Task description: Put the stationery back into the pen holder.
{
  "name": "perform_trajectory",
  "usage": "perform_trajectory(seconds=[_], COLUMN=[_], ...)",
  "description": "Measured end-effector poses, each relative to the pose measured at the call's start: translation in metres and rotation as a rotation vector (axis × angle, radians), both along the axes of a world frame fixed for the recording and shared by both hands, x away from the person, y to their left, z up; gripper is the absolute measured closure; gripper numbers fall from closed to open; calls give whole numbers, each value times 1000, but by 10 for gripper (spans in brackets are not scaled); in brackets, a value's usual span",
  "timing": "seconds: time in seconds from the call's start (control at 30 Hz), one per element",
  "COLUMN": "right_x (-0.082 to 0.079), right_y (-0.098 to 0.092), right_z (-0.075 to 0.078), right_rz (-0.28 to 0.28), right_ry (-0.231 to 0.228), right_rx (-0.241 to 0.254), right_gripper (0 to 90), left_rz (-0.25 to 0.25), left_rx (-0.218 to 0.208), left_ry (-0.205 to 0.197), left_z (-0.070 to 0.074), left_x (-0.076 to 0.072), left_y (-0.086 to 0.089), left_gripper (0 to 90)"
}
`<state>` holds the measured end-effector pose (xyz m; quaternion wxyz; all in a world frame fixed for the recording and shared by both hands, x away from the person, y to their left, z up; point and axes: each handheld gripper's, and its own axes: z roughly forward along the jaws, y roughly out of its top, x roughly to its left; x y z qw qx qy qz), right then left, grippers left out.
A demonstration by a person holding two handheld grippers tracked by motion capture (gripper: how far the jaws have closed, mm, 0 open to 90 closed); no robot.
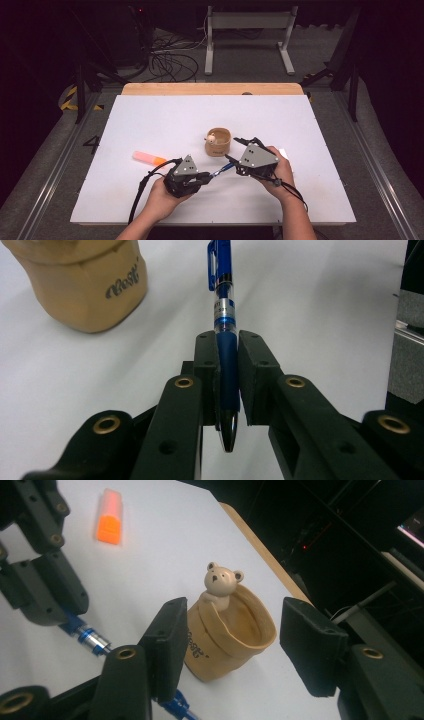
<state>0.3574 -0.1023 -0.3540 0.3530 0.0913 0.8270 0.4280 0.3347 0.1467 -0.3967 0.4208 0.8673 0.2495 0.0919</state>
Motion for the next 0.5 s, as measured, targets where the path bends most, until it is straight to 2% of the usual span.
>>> perform_trajectory(seconds=[0.23, 0.5], right_x=[-3, -9], right_y=[4, 11], right_z=[-2, -6], right_rz=[33, 70], right_ry=[-39, -117], right_rx=[-49, -141], right_gripper=[521, 563], left_rz=[-12, -27], left_rx=[1, -5], left_ry=[-7, -14], left_z=[12, 25], left_x=[5, 10], left_y=[1, -1], left_gripper=[798, 798])
